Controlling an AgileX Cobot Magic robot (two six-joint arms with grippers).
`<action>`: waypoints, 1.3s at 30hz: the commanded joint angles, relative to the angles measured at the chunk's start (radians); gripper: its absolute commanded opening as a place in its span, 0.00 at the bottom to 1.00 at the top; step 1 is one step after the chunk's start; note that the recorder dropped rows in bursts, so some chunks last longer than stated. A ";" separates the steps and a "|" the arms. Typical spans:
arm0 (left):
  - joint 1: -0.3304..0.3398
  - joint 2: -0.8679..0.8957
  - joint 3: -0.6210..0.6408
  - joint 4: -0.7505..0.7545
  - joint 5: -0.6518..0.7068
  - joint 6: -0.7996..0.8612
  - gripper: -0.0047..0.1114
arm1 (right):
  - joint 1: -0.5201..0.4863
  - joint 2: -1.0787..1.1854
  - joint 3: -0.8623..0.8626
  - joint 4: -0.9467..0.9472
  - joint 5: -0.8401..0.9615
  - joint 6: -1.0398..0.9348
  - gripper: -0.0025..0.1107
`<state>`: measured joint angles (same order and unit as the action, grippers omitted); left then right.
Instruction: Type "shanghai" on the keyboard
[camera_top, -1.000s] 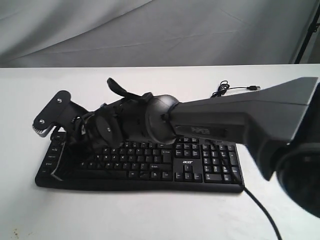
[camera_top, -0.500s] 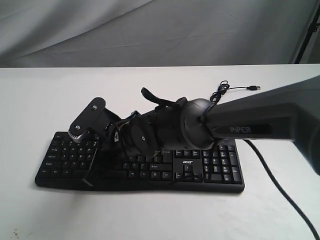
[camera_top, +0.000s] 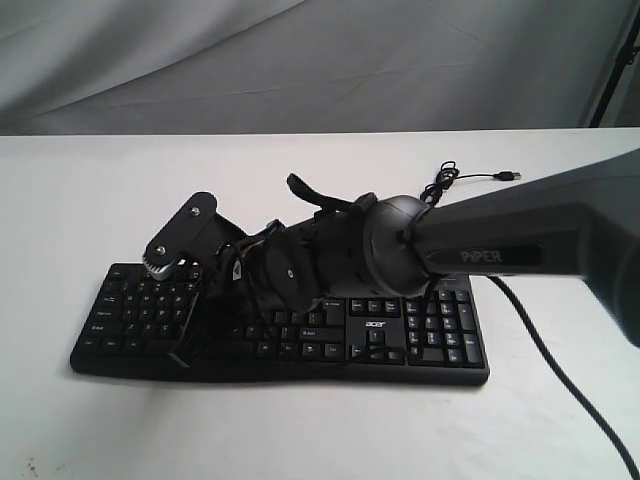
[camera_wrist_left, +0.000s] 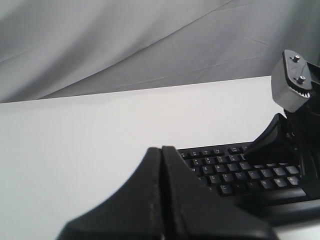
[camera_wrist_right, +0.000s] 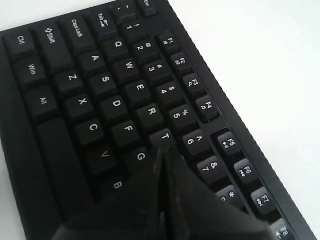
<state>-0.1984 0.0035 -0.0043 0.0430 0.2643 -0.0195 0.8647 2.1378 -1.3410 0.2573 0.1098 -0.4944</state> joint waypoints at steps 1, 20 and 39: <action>-0.004 -0.003 0.004 0.001 -0.005 -0.003 0.04 | -0.007 -0.001 0.006 0.008 0.014 -0.002 0.02; -0.004 -0.003 0.004 0.001 -0.005 -0.003 0.04 | -0.002 -0.001 0.032 0.008 -0.035 -0.002 0.02; -0.004 -0.003 0.004 0.001 -0.005 -0.003 0.04 | 0.001 0.025 0.030 0.011 -0.070 -0.006 0.02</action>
<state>-0.1984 0.0035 -0.0043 0.0430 0.2643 -0.0195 0.8664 2.1774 -1.3116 0.2609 0.0421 -0.4944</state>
